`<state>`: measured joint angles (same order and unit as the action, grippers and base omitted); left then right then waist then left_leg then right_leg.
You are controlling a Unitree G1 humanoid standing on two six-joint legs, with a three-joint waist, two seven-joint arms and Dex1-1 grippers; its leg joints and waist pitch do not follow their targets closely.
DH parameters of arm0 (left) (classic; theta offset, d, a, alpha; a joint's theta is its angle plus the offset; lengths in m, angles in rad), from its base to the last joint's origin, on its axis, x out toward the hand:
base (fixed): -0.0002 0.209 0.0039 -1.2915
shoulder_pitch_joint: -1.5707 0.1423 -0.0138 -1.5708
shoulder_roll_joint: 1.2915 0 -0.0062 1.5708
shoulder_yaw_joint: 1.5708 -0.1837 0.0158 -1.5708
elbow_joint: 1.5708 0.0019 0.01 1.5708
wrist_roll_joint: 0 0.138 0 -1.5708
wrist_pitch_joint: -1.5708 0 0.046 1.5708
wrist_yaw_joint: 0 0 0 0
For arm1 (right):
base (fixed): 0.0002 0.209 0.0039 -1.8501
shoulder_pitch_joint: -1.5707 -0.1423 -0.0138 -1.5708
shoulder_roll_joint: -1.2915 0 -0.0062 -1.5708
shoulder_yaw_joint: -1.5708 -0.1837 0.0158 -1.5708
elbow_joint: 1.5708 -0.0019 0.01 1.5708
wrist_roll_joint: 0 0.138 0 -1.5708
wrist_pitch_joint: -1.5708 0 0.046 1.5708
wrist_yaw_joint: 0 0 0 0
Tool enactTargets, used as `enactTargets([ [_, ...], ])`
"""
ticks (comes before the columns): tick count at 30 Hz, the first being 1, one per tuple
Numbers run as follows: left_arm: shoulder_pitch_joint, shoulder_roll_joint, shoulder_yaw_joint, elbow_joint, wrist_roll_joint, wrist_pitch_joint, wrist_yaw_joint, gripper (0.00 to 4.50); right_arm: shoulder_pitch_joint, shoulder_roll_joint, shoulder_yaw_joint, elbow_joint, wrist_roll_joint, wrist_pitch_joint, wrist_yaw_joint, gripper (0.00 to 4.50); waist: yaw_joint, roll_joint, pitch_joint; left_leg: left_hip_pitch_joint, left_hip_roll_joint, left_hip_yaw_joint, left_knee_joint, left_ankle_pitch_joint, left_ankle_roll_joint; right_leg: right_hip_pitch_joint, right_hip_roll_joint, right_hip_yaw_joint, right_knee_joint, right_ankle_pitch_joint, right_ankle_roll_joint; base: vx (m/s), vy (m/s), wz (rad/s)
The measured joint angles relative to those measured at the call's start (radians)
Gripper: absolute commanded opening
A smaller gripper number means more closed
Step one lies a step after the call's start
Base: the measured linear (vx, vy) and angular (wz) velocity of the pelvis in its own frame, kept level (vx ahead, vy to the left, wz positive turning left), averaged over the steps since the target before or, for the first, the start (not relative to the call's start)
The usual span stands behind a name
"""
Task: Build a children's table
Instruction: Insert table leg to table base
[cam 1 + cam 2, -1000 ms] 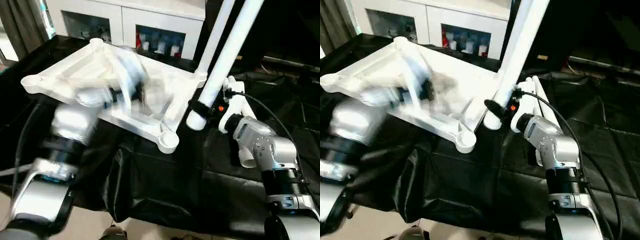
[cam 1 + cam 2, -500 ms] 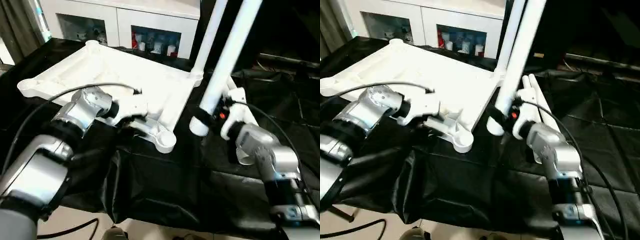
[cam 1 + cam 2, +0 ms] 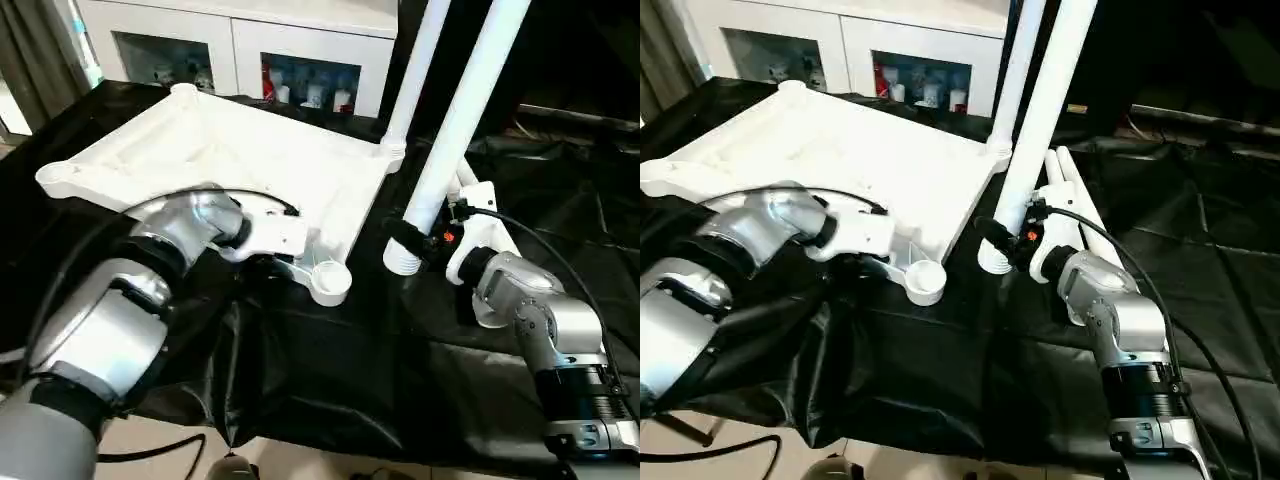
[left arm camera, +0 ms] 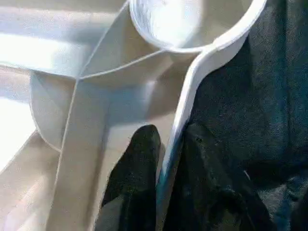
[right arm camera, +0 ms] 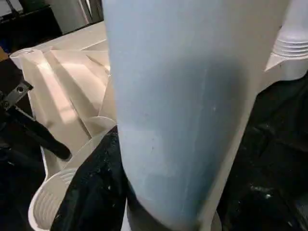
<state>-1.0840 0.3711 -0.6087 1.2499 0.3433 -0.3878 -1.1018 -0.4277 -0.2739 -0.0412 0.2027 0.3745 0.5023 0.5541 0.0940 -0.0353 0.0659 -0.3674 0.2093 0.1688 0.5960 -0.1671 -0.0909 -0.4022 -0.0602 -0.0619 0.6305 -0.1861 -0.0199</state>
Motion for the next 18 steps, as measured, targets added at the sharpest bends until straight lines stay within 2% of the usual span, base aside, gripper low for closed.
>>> enactTargets([
  [5,-0.028,-0.015,-0.032,0.03,0.068,-0.013,0.039,0.48,0.001,-0.001,0.006,-0.002,0.0,0.0,0.0,1.93,-0.006,0.005,-0.001,0.001,0.0,0.0,0.0,0.0,0.0,0.0,0.0,0.0,0.0,0.001,-0.001,0.0,0.0,0.0],
  [9,-0.036,-0.026,-0.026,0.034,0.073,0.073,0.036,0.34,0.002,-0.002,0.008,-0.003,0.0,0.0,0.0,1.93,-0.009,0.006,-0.002,0.002,0.0,0.0,0.0,0.0,0.0,0.001,0.0,0.0,0.0,0.002,-0.002,0.0,0.0,0.0],
  [13,-0.023,-0.066,0.079,0.039,-0.009,0.23,-0.014,0.28,0.002,0.003,0.009,-0.003,-0.001,-0.002,-0.001,1.93,-0.006,0.01,-0.004,0.004,0.0,0.001,0.0,0.0,0.0,0.001,0.0,0.001,0.0,0.002,-0.002,0.0,0.0,0.0],
  [18,0.006,-0.117,0.16,0.02,-0.096,0.324,-0.008,0.17,0.001,0.018,0.012,-0.002,0.0,-0.002,-0.001,1.93,-0.005,0.01,-0.004,0.003,-0.001,0.001,0.0,-0.001,0.001,0.001,-0.001,0.001,-0.001,0.002,-0.002,0.0,0.0,0.0],
])
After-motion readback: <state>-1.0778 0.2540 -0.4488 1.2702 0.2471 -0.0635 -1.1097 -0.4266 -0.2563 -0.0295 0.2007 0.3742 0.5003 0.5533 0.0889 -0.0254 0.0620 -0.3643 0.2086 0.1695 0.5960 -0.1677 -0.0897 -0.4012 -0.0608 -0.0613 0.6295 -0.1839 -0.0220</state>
